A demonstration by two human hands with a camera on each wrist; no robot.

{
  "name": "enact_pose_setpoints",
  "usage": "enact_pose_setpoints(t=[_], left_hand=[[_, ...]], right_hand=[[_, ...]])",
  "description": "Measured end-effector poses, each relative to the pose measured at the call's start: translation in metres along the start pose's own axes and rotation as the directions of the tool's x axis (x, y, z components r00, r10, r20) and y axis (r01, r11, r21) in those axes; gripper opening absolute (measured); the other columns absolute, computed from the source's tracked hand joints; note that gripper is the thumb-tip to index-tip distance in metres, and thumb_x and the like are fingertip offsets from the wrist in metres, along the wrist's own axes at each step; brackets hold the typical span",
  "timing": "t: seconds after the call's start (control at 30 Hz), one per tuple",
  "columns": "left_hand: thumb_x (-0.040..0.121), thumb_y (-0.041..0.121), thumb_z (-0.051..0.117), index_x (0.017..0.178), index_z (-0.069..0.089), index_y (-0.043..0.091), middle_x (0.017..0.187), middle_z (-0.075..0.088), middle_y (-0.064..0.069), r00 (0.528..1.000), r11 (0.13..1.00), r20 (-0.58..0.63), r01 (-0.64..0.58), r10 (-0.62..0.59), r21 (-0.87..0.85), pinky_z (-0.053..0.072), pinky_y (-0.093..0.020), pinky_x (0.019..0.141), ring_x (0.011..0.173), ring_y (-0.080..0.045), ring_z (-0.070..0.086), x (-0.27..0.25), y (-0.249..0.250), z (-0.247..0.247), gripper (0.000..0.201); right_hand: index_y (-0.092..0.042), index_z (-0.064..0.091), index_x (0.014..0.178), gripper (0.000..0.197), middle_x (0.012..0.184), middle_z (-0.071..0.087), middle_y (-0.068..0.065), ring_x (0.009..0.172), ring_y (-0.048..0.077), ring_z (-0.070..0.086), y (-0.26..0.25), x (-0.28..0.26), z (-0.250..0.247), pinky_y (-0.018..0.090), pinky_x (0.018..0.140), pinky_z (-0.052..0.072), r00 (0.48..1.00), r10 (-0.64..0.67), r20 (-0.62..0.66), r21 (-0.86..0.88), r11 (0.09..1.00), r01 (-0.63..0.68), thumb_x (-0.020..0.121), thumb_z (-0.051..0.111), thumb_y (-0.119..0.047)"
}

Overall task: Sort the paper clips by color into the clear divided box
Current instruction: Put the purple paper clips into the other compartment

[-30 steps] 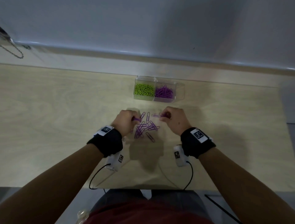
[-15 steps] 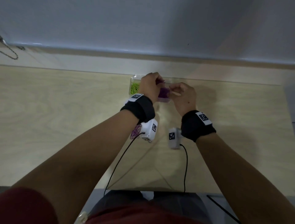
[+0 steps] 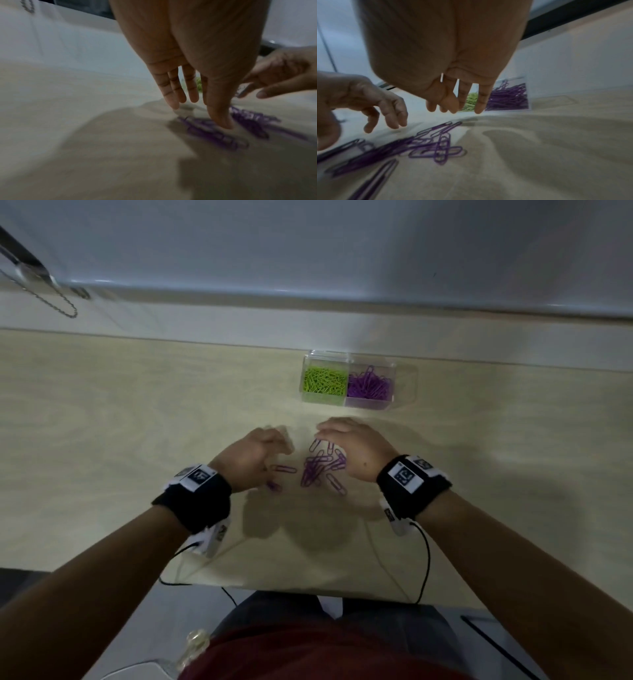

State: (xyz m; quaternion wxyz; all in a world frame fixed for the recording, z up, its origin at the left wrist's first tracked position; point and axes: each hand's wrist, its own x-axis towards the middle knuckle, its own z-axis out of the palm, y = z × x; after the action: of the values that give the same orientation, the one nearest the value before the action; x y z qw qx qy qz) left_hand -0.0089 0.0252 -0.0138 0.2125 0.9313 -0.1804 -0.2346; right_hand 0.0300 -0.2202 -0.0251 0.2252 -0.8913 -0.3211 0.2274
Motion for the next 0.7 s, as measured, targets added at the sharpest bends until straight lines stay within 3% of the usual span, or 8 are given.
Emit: enact_pose_setpoints(t=[0.1, 0.23, 0.33, 0.4, 0.47, 0.53, 0.6, 0.7], left_hand=[[0.061, 0.021, 0.083, 0.114, 0.064, 0.011, 0.116, 0.058, -0.01, 0.998, 0.997, 0.001, -0.06, 0.06, 0.052, 0.042, -0.032, 0.09, 0.101, -0.031, 0.05, -0.012, -0.015, 0.017, 0.057], [0.069, 0.016, 0.076, 0.098, 0.068, 0.011, 0.103, 0.062, -0.009, 0.989, 0.995, -0.108, -0.102, 0.1, -0.012, 0.04, -0.028, 0.082, 0.093, -0.03, 0.056, -0.004, -0.012, 0.025, 0.031], [0.08, 0.023, 0.067, 0.092, 0.067, 0.011, 0.097, 0.063, -0.008, 0.985, 0.994, -0.171, 0.008, -0.026, -0.108, 0.043, -0.03, 0.076, 0.091, -0.029, 0.059, 0.005, 0.0, 0.032, 0.017], [0.084, 0.025, 0.065, 0.094, 0.066, 0.01, 0.093, 0.061, -0.01, 0.962, 0.978, -0.231, 0.104, -0.145, -0.178, 0.045, -0.033, 0.072, 0.086, -0.031, 0.059, 0.01, 0.01, 0.039, 0.018], [0.087, 0.031, 0.062, 0.098, 0.065, 0.01, 0.093, 0.058, -0.011, 0.938, 0.961, -0.271, 0.156, -0.216, -0.227, 0.046, -0.034, 0.072, 0.083, -0.032, 0.058, 0.013, 0.023, 0.046, 0.024], [0.083, 0.045, 0.062, 0.109, 0.06, 0.01, 0.1, 0.055, -0.012, 0.936, 0.954, -0.245, 0.202, -0.255, -0.222, 0.049, -0.036, 0.079, 0.09, -0.03, 0.056, 0.013, 0.036, 0.052, 0.043], [0.074, 0.057, 0.066, 0.122, 0.052, 0.011, 0.112, 0.05, -0.012, 0.941, 0.953, -0.188, 0.25, -0.28, -0.169, 0.048, -0.04, 0.087, 0.102, -0.029, 0.05, 0.012, 0.049, 0.057, 0.068], [0.075, 0.047, 0.069, 0.132, 0.044, 0.012, 0.124, 0.044, -0.012, 0.937, 0.947, -0.144, 0.307, -0.318, -0.093, 0.045, -0.041, 0.092, 0.114, -0.029, 0.043, 0.013, 0.057, 0.058, 0.071]], right_hand=[[-0.023, 0.044, 0.139, 0.07, 0.153, 0.03, -0.003, 0.142, 0.019, 0.023, -0.002, 0.01, 0.006, 0.038, 0.111, 0.025, 0.992, -0.01, 0.128, -0.162, 0.986, 0.031, 0.073, 0.058, -0.004], [-0.017, 0.057, 0.128, 0.049, 0.135, 0.049, 0.007, 0.122, 0.028, 0.043, 0.003, 0.003, 0.014, 0.039, 0.093, 0.044, 0.998, -0.02, 0.052, -0.217, 0.976, 0.031, 0.081, 0.055, 0.0], [-0.013, 0.057, 0.125, 0.04, 0.112, 0.052, 0.009, 0.102, 0.029, 0.044, 0.005, -0.009, 0.021, 0.043, 0.076, 0.049, 0.997, 0.07, -0.013, -0.223, 0.972, -0.071, 0.086, 0.053, -0.003], [-0.01, 0.055, 0.126, 0.043, 0.111, 0.05, 0.011, 0.1, 0.03, 0.043, 0.004, -0.019, 0.027, 0.046, 0.078, 0.049, 0.984, 0.171, -0.049, -0.167, 0.97, -0.177, 0.085, 0.05, 0.0], [-0.006, 0.056, 0.124, 0.039, 0.114, 0.048, 0.013, 0.1, 0.032, 0.043, -0.001, -0.028, 0.034, 0.046, 0.085, 0.047, 0.962, 0.251, -0.105, -0.089, 0.961, -0.261, 0.086, 0.05, -0.002], [-0.006, 0.053, 0.125, 0.038, 0.118, 0.044, 0.012, 0.103, 0.031, 0.041, -0.012, -0.036, 0.042, 0.042, 0.09, 0.045, 0.938, 0.31, -0.154, -0.022, 0.948, -0.317, 0.091, 0.054, -0.023], [-0.009, 0.047, 0.13, 0.057, 0.122, 0.038, 0.009, 0.106, 0.027, 0.037, -0.021, -0.041, 0.05, 0.037, 0.091, 0.044, 0.92, 0.365, -0.141, -0.011, 0.929, -0.37, 0.087, 0.058, -0.044], [-0.011, 0.047, 0.132, 0.061, 0.124, 0.035, 0.007, 0.109, 0.025, 0.035, -0.025, -0.043, 0.055, 0.037, 0.093, 0.046, 0.905, 0.402, -0.141, -0.002, 0.914, -0.406, 0.081, 0.067, -0.036]])
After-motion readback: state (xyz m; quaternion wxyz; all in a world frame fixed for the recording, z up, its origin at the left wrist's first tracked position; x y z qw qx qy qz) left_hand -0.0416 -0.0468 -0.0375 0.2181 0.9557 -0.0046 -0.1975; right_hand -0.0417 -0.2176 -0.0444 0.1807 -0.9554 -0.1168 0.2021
